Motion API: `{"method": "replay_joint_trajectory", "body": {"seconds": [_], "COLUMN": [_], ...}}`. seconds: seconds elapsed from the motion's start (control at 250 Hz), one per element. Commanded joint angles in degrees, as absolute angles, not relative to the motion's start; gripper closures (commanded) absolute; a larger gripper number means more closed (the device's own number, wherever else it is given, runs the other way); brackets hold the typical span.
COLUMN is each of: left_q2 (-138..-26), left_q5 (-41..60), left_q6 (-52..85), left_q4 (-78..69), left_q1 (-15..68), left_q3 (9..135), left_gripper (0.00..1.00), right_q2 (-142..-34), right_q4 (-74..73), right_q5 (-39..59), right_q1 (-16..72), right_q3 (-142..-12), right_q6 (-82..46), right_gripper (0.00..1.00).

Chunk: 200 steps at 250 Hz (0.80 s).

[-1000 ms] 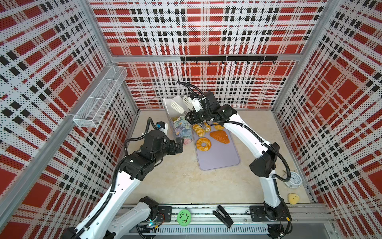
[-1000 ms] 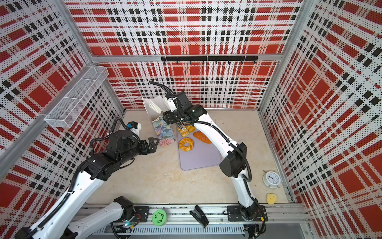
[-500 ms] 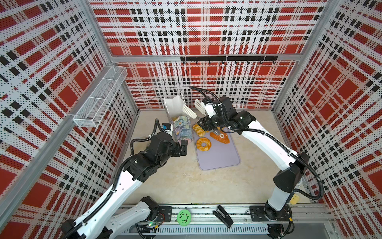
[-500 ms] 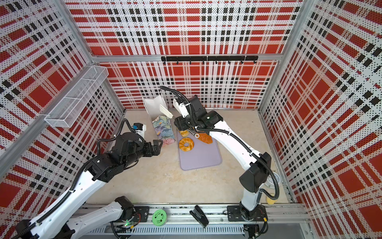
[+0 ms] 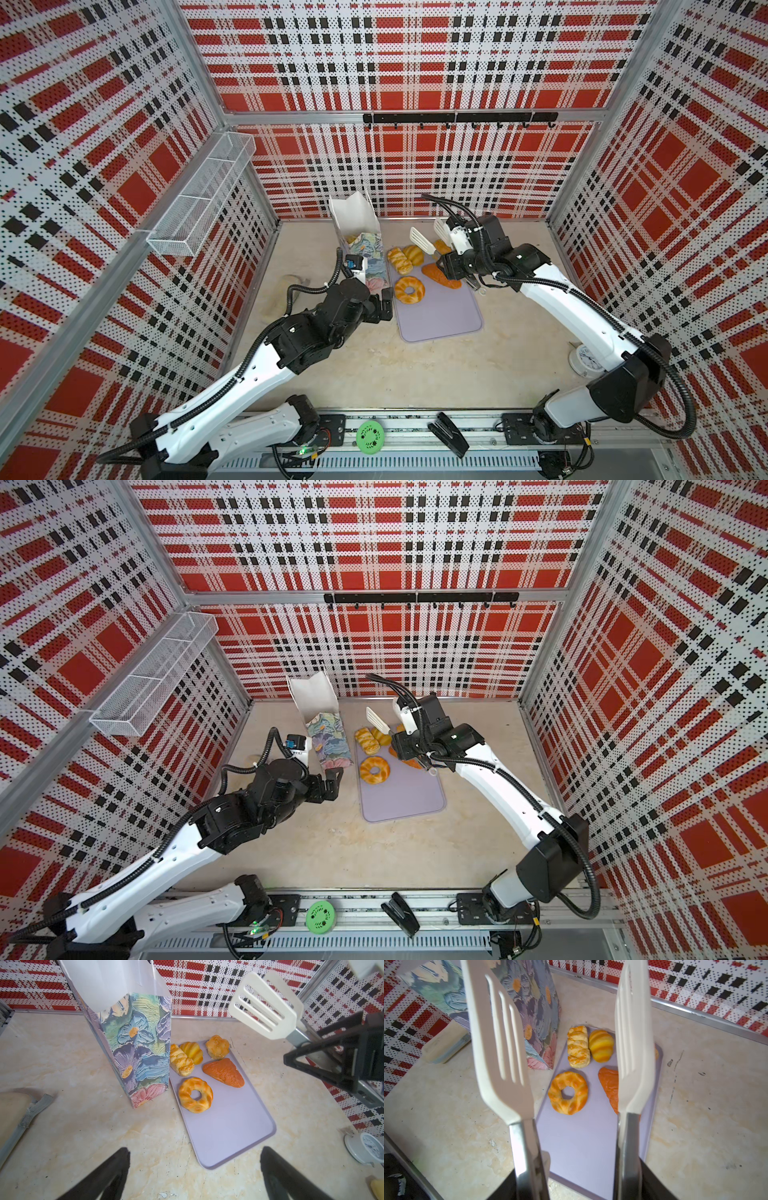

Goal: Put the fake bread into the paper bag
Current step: 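Move the tongs back over the tray while the left gripper withdraws from the bag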

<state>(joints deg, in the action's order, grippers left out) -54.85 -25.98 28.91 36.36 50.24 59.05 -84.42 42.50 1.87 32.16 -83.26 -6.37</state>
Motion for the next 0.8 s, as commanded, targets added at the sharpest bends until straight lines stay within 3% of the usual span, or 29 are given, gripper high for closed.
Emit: {"method": "replay_joint_trajectory", "body": {"seconds": [0.0,0.368,0.796], "left_q2": [-54.5,-55.3,-57.1], "left_q5": [-32.5,-34.1,-34.0], "left_q6": [31.5,38.3,46.5], "left_q4": [33.0,27.8,23.1], "left_q1": [53.1,57.8,61.1], "left_q3": [57.3,50.9,44.4], "left_gripper": [0.01,0.01,0.01], "right_q2": [-80.7,-79.9,-86.8], "right_q4": [38.8,38.7,37.9], "right_q5": [1.9,3.3,-2.8], "right_q1": [29.8,25.2,25.1], "right_q3": [-78.9,-66.8,-63.9], "right_q6": [-5.6,-6.6,-3.2], "right_gripper": [0.37,0.4,0.46]}}
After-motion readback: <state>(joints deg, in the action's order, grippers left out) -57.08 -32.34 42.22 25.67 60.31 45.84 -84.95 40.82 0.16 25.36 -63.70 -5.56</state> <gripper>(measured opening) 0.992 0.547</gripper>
